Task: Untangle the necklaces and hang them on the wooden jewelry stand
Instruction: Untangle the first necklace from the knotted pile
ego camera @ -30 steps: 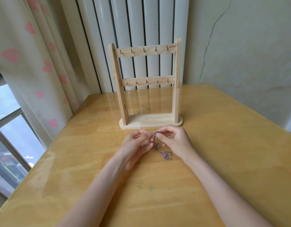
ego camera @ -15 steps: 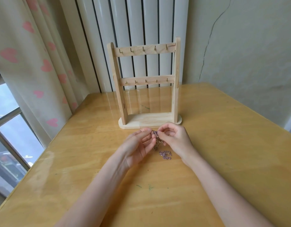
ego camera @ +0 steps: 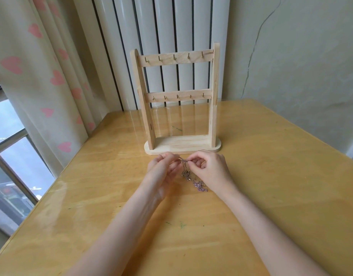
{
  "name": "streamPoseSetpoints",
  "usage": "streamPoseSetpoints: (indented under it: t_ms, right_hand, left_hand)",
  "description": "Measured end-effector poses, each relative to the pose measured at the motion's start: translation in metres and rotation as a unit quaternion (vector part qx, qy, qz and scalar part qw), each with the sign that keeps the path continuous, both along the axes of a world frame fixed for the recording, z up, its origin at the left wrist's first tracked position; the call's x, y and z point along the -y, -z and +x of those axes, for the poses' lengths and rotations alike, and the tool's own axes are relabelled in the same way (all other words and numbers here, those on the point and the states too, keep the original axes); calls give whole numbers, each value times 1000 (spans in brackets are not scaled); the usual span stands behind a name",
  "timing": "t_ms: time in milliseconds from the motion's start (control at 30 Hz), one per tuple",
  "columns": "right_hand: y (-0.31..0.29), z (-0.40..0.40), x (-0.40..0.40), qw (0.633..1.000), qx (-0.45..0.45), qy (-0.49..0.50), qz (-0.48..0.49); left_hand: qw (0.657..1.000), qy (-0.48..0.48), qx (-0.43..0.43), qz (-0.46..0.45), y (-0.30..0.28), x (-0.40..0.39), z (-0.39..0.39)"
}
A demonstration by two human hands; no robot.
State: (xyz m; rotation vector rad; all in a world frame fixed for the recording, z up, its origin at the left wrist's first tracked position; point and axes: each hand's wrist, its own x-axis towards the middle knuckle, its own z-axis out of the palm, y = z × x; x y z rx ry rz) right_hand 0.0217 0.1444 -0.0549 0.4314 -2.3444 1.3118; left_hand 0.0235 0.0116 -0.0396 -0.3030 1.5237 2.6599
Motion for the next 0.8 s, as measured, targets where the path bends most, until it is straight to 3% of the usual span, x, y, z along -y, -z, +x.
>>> streamPoseSetpoints:
  t_ms: [200, 333, 533, 667, 800]
  right_hand:
    - [-3, -2, -1, 995, 36, -2, -96]
    - [-3, -2, -4, 989, 66, -27, -129]
    - [3, -1, 3, 998, 46, -28, -21]
    - [4, 0, 5, 999, 29, -19, -6]
    - [1, 1, 2, 997, 58, -19, -50]
  left_hand:
    - [987, 57, 44, 145, -3, 2, -1]
    - [997, 49, 19, 55, -2, -3, 3]
    - [989, 16, -63, -133, 1, -1, 5]
    - [987, 45, -58, -145, 1, 1, 6]
    - [995, 38, -18, -90, 3, 5, 4]
